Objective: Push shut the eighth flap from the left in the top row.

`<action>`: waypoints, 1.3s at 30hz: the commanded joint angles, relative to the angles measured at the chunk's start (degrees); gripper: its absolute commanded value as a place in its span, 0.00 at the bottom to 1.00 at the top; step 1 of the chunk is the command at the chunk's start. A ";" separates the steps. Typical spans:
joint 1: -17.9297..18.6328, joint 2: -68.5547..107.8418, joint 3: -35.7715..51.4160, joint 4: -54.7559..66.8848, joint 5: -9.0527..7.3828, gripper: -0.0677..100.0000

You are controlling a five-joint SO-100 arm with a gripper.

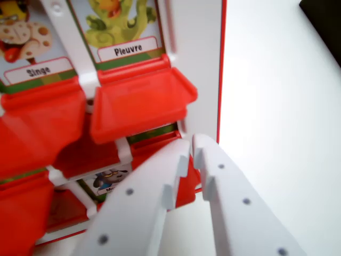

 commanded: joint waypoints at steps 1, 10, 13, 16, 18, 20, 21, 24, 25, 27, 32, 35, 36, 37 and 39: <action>-0.70 2.29 -5.98 -0.79 1.49 0.00; -0.70 4.39 -0.79 -9.23 5.80 0.00; -0.79 4.75 -0.26 -11.78 5.98 0.00; -1.14 4.22 -2.02 -11.95 6.15 0.00; -1.41 4.22 -2.20 -13.10 6.15 0.00; -1.49 4.13 -2.29 -13.62 5.98 0.00; -1.58 4.04 -2.37 -13.80 5.80 0.00; -2.37 3.16 -3.87 -13.97 5.80 0.00; -2.72 2.90 -4.39 -13.97 5.98 0.00; -3.34 2.55 -4.83 -14.59 6.42 0.00; -4.13 1.58 -5.54 -17.84 7.82 0.00; -4.04 1.23 -5.63 -19.34 8.44 0.00; -4.04 1.23 -5.63 -19.34 8.44 0.00; -3.96 1.14 -5.63 -19.34 8.44 0.00; -3.69 1.14 -5.63 -19.25 8.44 0.00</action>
